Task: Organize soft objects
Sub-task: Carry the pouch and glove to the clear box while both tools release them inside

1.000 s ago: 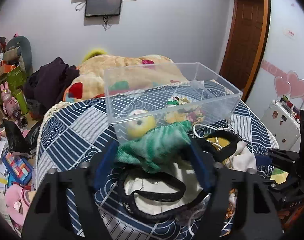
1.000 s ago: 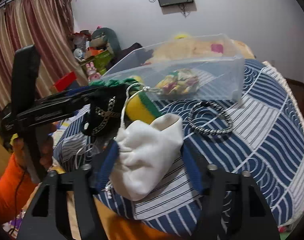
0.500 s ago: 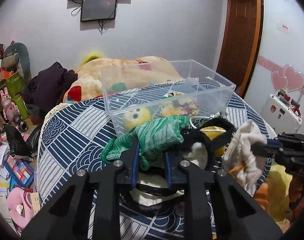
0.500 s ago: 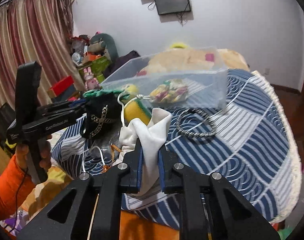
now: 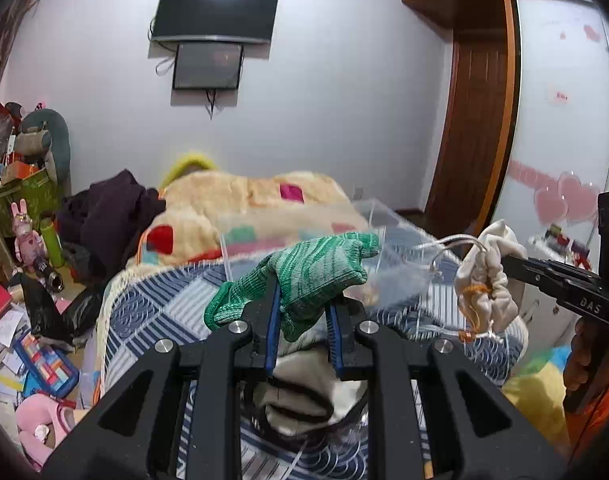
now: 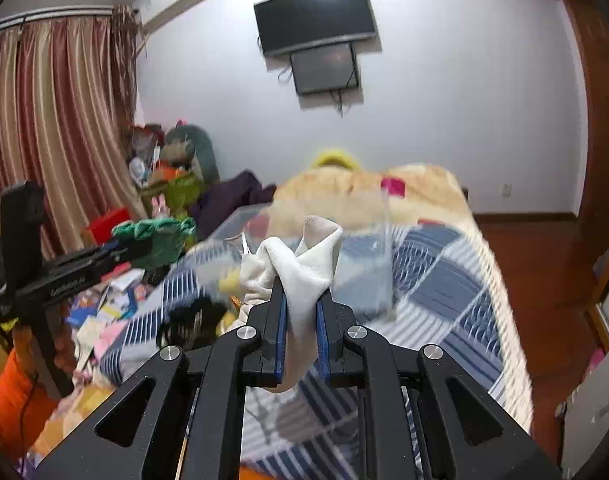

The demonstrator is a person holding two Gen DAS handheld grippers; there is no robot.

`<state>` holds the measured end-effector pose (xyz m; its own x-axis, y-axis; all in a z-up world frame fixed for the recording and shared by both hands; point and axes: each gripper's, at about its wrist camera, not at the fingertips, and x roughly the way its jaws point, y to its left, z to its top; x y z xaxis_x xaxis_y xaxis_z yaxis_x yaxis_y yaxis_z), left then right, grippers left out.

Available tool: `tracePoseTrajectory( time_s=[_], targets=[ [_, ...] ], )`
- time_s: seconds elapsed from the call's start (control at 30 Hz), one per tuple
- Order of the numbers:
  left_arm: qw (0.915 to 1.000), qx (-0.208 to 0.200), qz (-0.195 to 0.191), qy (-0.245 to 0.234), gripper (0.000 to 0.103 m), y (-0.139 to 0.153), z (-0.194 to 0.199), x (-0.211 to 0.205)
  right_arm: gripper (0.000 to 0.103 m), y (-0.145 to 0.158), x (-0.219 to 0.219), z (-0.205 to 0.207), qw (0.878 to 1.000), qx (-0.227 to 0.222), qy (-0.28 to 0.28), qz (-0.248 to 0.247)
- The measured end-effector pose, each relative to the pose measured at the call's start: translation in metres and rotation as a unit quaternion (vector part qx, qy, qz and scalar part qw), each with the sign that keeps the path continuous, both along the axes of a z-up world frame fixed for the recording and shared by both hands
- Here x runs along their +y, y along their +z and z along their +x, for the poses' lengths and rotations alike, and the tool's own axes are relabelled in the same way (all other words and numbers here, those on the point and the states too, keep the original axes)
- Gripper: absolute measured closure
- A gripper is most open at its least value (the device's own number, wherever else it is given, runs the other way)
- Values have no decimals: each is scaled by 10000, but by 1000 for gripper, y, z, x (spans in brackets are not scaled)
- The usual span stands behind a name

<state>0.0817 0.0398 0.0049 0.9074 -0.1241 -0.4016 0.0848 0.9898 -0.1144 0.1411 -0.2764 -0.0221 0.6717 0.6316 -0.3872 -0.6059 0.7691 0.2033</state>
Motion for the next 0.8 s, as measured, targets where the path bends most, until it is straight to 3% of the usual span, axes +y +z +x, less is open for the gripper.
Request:
tracePoseTrajectory(
  time_s=[0.4, 0.57, 0.8],
  targets=[
    [9995, -301, -23, 35, 83, 22, 43, -3, 91, 28, 13, 44, 9976, -429, -515, 171],
    [9998, -87, 180, -35, 83, 11, 68, -8, 91, 17, 36, 65, 9977, -313, -573, -156],
    [9965, 623, 537, -122, 83, -22, 111, -19, 91, -10, 69, 88, 9954, -50, -409, -865]
  ],
)
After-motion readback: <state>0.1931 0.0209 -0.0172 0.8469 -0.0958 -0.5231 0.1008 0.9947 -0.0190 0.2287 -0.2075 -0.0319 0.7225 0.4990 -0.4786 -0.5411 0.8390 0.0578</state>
